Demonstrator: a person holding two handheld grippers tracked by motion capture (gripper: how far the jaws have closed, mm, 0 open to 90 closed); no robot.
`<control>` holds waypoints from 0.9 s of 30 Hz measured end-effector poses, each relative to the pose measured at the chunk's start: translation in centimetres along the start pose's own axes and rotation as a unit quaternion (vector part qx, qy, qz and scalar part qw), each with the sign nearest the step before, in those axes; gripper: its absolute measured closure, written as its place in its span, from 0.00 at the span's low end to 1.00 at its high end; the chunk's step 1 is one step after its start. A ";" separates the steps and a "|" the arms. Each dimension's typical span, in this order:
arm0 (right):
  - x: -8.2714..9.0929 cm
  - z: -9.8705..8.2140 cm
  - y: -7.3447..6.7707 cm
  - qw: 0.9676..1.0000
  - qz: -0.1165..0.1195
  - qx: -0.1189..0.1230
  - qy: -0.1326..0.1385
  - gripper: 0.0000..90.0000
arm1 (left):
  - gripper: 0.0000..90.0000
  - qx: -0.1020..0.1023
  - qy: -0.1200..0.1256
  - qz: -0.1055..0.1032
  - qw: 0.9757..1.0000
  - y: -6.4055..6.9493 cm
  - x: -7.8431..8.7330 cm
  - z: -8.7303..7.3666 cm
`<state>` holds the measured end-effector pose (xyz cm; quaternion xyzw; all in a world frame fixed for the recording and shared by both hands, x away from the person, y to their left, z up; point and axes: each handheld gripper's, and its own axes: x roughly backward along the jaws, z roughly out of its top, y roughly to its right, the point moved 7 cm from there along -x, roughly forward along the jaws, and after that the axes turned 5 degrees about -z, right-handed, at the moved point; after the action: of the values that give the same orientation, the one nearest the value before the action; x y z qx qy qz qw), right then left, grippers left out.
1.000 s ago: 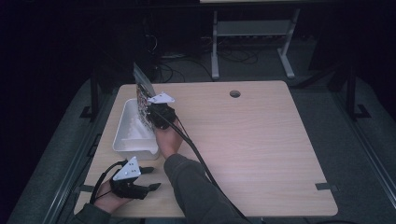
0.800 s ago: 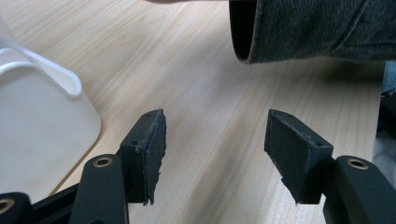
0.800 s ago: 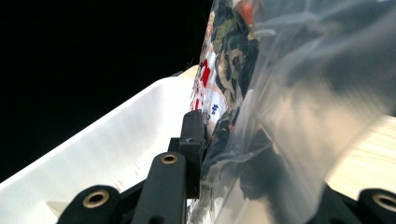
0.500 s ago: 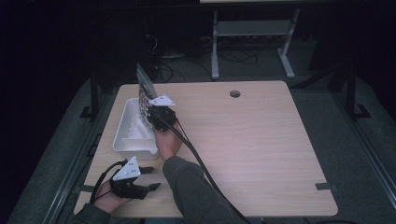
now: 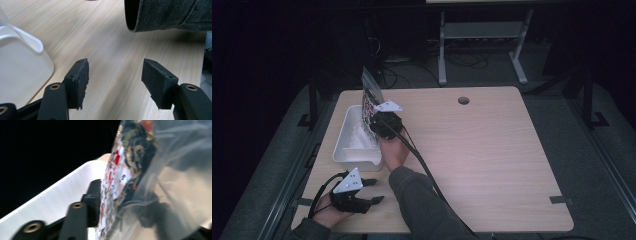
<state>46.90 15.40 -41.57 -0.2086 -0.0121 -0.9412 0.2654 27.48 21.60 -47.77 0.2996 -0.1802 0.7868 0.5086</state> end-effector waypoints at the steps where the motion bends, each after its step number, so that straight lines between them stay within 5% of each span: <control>1: 0.0 0.0 0.0 1.000 0.007 -0.004 -0.001 0.61 | 0.42 0.000 0.000 0.000 1.000 0.0 0.0 0.0; 5: 0.2 0.0 0.1 0.999 0.032 -0.008 -0.003 0.51 | 0.42 0.000 0.001 0.001 1.000 0.0 0.0 0.0; 15: 1.1 -0.3 0.9 0.997 0.071 -0.021 -0.003 0.43 | 0.41 0.001 0.000 0.001 1.000 0.0 0.0 0.0; 27: 2.5 -0.2 2.1 0.995 0.092 -0.027 -0.007 0.38 | 0.41 -0.001 -0.002 0.002 1.000 0.0 -0.1 0.0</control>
<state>45.95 12.29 -40.89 -0.2225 0.0310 -0.9115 0.3446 27.53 21.52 -47.83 0.3006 -0.1822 0.7870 0.5071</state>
